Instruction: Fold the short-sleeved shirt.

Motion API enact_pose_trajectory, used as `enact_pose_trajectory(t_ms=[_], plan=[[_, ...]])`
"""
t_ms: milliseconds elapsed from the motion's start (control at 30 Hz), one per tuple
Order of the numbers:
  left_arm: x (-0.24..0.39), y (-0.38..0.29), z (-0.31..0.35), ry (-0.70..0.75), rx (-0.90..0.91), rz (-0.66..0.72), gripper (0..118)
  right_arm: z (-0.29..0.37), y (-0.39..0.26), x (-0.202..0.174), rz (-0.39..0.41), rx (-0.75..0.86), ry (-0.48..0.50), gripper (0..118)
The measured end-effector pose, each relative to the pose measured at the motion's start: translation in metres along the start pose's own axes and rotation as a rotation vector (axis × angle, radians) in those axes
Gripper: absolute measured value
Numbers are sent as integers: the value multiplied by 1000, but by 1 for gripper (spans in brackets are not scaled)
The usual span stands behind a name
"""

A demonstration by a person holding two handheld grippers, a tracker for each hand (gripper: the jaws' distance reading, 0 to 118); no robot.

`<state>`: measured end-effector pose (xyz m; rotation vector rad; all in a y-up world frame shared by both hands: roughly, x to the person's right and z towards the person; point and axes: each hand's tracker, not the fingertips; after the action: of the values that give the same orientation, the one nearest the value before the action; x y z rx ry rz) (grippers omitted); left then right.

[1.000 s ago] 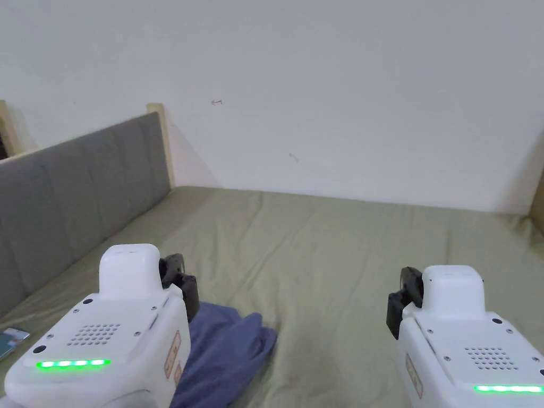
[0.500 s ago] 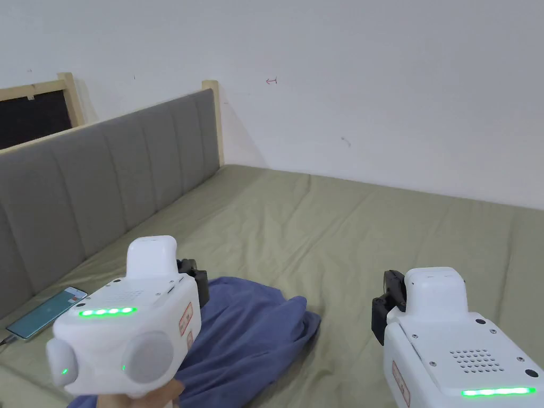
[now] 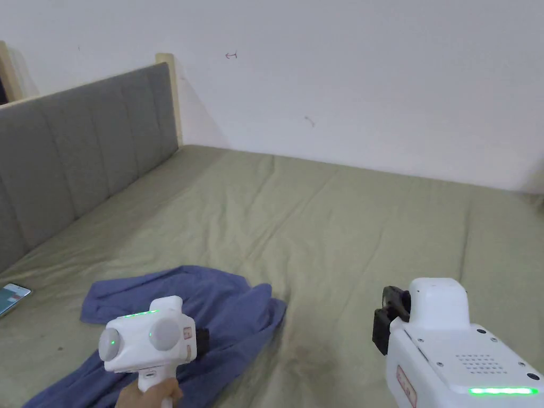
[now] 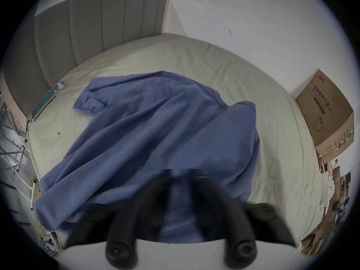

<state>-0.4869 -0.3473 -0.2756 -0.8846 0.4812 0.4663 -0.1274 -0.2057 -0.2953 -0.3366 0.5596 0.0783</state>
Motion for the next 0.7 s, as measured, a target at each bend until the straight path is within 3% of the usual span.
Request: enact_pose_trajectory(t_ms=[33, 67, 100, 267, 300, 333, 400, 467, 500, 567, 633, 700], plan=[[1, 3, -4, -5, -12, -2, 79, -1, -1, 2, -6, -4, 0, 0], [2, 5, -7, -7, -20, -13, 102, -1, -2, 3, -10, -10, -1, 0], [4, 7, -9, 4, -25, -26, 115, -3, -3, 3, -7, -15, -4, 0], [12, 10, -37, 21, -93, -58, 117, -13, -10, 9, -14, -59, -18, 0], [13, 8, -45, 22, -118, -49, 114, -15, -11, 10, -16, -69, -18, 0], [13, 3, -50, 16, -119, -43, 99, -16, -12, 10, -13, -77, -22, 0], [17, -7, -56, 105, -105, -75, 94, -22, -17, 14, -4, -93, -39, 0], [23, -7, -49, 76, -93, -101, 81, -26, -19, 17, -11, -109, -45, 0], [22, -4, -47, 67, -92, -107, 67, -28, -20, 19, -23, -118, -47, 0], [19, 2, -43, 57, -76, -88, 10, -32, -23, 23, -66, -140, -43, 0], [15, 6, -41, 51, -62, 18, 6, -33, -25, 27, -90, -149, -36, 0], [14, 5, -43, 43, -86, 27, 6, -32, -27, 28, -88, -153, -43, 0]])
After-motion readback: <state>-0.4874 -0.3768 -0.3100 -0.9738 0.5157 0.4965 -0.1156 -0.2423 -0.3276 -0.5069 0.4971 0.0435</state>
